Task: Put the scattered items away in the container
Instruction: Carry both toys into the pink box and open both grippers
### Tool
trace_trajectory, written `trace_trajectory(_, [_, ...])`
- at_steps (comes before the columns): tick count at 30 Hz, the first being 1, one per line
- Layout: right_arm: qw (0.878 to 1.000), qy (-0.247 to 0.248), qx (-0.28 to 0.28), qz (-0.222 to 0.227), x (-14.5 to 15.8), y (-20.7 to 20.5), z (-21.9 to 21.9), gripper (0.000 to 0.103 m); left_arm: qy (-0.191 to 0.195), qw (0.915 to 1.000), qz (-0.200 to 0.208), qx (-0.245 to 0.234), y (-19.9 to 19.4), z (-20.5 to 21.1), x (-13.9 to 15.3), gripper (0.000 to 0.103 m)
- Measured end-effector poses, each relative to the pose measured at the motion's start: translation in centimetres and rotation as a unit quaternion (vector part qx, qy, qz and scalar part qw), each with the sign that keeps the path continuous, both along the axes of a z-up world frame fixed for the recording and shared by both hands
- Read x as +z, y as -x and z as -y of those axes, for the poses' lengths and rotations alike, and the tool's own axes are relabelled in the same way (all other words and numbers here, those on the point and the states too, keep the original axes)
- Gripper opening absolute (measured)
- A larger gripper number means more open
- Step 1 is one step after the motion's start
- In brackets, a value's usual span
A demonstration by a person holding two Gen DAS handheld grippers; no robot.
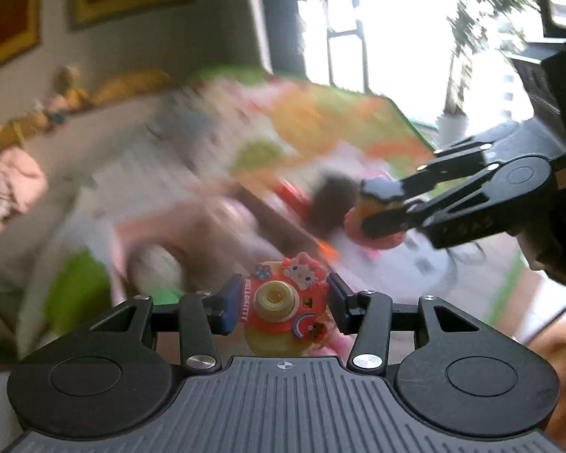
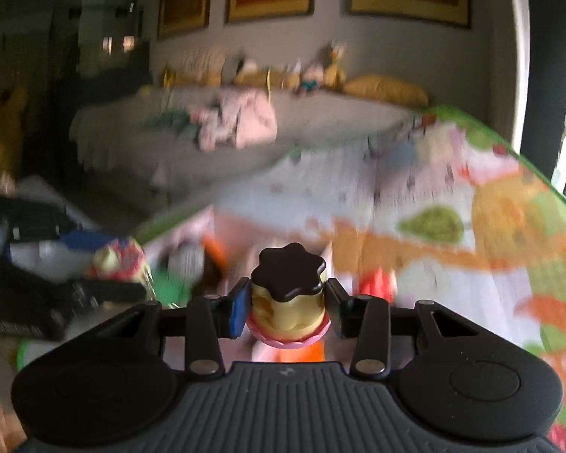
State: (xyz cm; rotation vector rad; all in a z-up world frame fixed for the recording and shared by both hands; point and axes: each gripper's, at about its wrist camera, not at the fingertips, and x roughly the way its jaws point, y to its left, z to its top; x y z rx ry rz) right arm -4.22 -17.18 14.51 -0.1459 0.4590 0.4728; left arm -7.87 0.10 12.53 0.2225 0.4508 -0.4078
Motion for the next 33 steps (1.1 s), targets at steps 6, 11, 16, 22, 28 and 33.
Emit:
trace_trajectory(6, [0.994, -0.102, 0.024, -0.040, 2.9, -9.1, -2.4, 0.042, -0.024, 0.9960, 0.076, 0.041, -6.6, -1.3, 2.9, 0.052])
trace_trajectory(11, [0.982, -0.142, 0.044, -0.117, -0.6, -15.8, -5.6, 0.044, -0.013, 0.9968, 0.061, 0.049, -13.0, -3.2, 1.7, 0.054])
trace_trajectory(16, [0.978, -0.151, 0.033, -0.141, -3.1, -18.0, -6.2, 0.055, 0.014, 0.9972, -0.008, 0.073, -13.6, -5.7, -1.4, 0.070])
trace_trajectory(22, [0.990, -0.108, -0.035, -0.089, -2.1, -16.8, -1.9, 0.043, 0.050, 0.9943, -0.036, 0.088, -10.2, -7.9, -1.7, 0.085])
trace_trajectory(28, [0.990, -0.060, -0.071, -0.104, -3.8, -12.1, 3.4, 0.041, 0.058, 0.9952, -0.038, 0.068, -8.4, -8.4, -1.9, 0.092])
trace_trajectory(33, [0.993, 0.051, 0.011, -0.110, -7.3, -5.4, 2.7, 0.041, 0.050, 0.9959, -0.040, 0.064, -7.1, -8.3, -2.5, 0.094])
